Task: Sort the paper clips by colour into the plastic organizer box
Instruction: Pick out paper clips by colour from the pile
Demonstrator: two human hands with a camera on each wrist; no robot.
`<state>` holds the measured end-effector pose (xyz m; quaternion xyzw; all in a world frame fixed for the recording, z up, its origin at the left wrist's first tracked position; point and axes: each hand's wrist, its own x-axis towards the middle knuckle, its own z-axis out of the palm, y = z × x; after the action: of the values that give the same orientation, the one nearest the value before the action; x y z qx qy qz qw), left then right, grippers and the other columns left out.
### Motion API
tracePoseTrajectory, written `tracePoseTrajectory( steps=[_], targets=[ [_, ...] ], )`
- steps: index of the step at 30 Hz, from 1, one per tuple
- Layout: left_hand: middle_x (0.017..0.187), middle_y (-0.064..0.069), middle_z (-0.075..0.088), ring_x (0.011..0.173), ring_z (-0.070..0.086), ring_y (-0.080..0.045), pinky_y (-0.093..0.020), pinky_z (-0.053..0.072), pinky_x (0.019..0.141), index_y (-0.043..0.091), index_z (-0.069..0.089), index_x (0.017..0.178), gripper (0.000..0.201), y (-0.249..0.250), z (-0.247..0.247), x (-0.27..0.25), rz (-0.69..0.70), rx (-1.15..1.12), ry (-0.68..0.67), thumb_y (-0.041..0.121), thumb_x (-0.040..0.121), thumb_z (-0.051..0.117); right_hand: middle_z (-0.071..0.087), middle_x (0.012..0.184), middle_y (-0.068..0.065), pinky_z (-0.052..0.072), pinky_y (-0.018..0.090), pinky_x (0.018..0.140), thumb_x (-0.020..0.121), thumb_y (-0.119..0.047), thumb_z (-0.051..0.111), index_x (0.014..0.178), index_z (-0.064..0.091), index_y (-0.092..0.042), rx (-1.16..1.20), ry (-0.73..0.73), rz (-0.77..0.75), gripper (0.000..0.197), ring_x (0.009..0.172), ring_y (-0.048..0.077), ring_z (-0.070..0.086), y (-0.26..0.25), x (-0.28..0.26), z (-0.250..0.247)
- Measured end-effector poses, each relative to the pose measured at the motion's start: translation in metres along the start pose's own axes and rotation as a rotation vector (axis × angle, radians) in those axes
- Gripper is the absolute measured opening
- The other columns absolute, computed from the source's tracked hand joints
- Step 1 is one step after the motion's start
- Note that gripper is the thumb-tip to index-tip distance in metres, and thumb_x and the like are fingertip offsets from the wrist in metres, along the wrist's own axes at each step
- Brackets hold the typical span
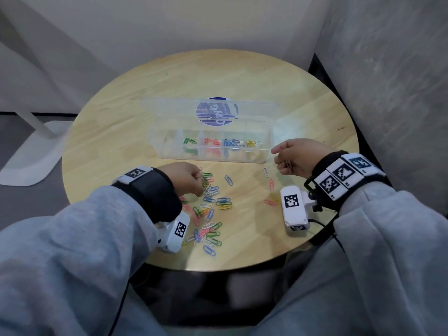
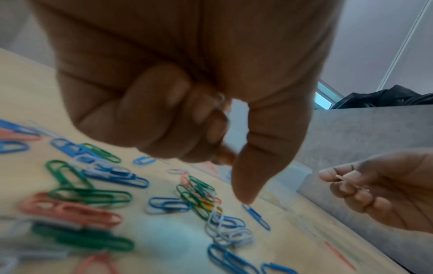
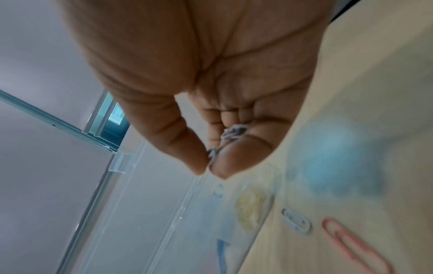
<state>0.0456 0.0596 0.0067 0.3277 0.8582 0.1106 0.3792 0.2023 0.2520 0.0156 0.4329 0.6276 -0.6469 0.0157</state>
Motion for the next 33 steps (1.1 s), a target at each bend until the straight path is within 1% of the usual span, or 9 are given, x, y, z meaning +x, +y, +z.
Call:
tracePoseTrajectory(
  steps=[3, 8, 11, 14, 18, 21, 24, 28, 33],
  targets=[
    [0.054, -0.003, 0.049, 0.046, 0.040, -0.016, -0.021, 0.033, 0.048, 0.016, 0.049, 0.066, 0.026, -0.005, -0.004, 0.005, 0.026, -0.200, -0.070, 0.001, 0.079, 0.066, 0.043, 0.071, 0.008, 0.043, 0.016, 0.042, 0.092, 0.006, 0.033, 0.077, 0.052, -0.006, -0.004, 0.006, 0.064, 0.027, 0.058, 0.015, 0.045, 0.000, 0.006, 0.004],
    [0.061, -0.004, 0.057, 0.041, 0.056, -0.005, -0.011, 0.043, 0.038, 0.013, 0.051, 0.082, 0.026, -0.002, -0.012, 0.004, 0.080, -0.940, -0.070, -0.011, 0.090, 0.043, 0.044, 0.069, 0.006, 0.035, 0.020, 0.050, 0.089, 0.000, 0.041, 0.073, 0.046, -0.008, -0.126, 0.097, 0.136, 0.019, 0.056, 0.015, 0.042, 0.000, 0.011, 0.009],
    [0.074, -0.009, 0.056, 0.051, 0.062, -0.011, -0.013, 0.049, 0.044, 0.011, 0.052, 0.086, 0.035, -0.002, -0.017, 0.002, 0.080, -1.044, -0.033, -0.017, 0.089, 0.032, 0.053, 0.073, 0.007, 0.041, 0.029, 0.062, 0.089, -0.023, 0.054, 0.083, 0.056, -0.008, -0.487, 0.180, 0.144, 0.016, 0.063, 0.020, 0.049, 0.003, 0.010, 0.017],
    [0.069, -0.008, 0.049, 0.053, 0.049, -0.013, -0.013, 0.040, 0.039, 0.011, 0.052, 0.083, 0.036, -0.004, -0.014, 0.002, 0.015, -0.919, 0.023, -0.016, 0.086, 0.029, 0.061, 0.083, 0.006, 0.043, 0.024, 0.060, 0.086, -0.032, 0.057, 0.094, 0.065, -0.012, -0.830, 0.221, 0.104, 0.023, 0.073, 0.021, 0.058, 0.006, 0.008, 0.024],
    [0.063, -0.003, 0.038, 0.051, 0.026, -0.013, -0.018, 0.023, 0.041, 0.015, 0.049, 0.074, 0.021, -0.003, -0.010, 0.009, -0.058, -0.495, 0.028, 0.001, 0.089, 0.046, 0.053, 0.057, 0.003, 0.034, 0.018, 0.047, 0.079, -0.021, 0.061, 0.066, 0.057, -0.010, -0.817, 0.274, 0.189, 0.018, 0.049, 0.017, 0.047, 0.004, 0.010, 0.034],
    [0.062, 0.001, 0.047, 0.054, 0.039, -0.015, -0.024, 0.029, 0.052, 0.017, 0.055, 0.076, 0.012, 0.001, -0.002, 0.009, -0.026, -0.023, 0.055, 0.022, 0.082, 0.063, 0.056, 0.057, 0.003, 0.037, 0.018, 0.043, 0.082, -0.018, 0.060, 0.065, 0.060, -0.009, -0.796, 0.263, 0.188, 0.019, 0.049, 0.017, 0.050, 0.005, 0.016, 0.036],
    [0.079, 0.003, 0.058, 0.075, 0.054, -0.017, -0.024, 0.037, 0.059, 0.021, 0.057, 0.080, 0.019, 0.008, 0.012, 0.009, -0.037, 0.198, 0.114, 0.032, 0.075, 0.071, 0.054, 0.067, 0.005, 0.039, 0.013, 0.033, 0.084, -0.008, 0.059, 0.066, 0.051, -0.011, -0.722, 0.157, 0.199, 0.020, 0.055, 0.016, 0.053, 0.004, 0.021, 0.036],
    [0.084, -0.001, 0.056, 0.080, 0.051, -0.021, -0.027, 0.035, 0.064, 0.017, 0.053, 0.083, 0.028, 0.013, 0.022, 0.016, -0.019, 0.330, 0.122, 0.035, 0.074, 0.073, 0.047, 0.055, 0.004, 0.033, 0.018, 0.048, 0.080, -0.011, 0.056, 0.058, 0.048, -0.010, -0.946, 0.205, 0.231, 0.023, 0.049, 0.018, 0.044, 0.001, 0.020, 0.039],
    [0.083, -0.003, 0.059, 0.077, 0.053, -0.022, -0.025, 0.037, 0.061, 0.017, 0.059, 0.079, 0.012, 0.014, 0.026, 0.017, -0.008, 0.341, 0.110, 0.022, 0.076, 0.070, 0.046, 0.058, 0.003, 0.032, 0.018, 0.047, 0.083, -0.016, 0.055, 0.061, 0.047, -0.010, -1.098, 0.101, 0.258, 0.024, 0.050, 0.016, 0.043, -0.001, 0.020, 0.042]
  ],
)
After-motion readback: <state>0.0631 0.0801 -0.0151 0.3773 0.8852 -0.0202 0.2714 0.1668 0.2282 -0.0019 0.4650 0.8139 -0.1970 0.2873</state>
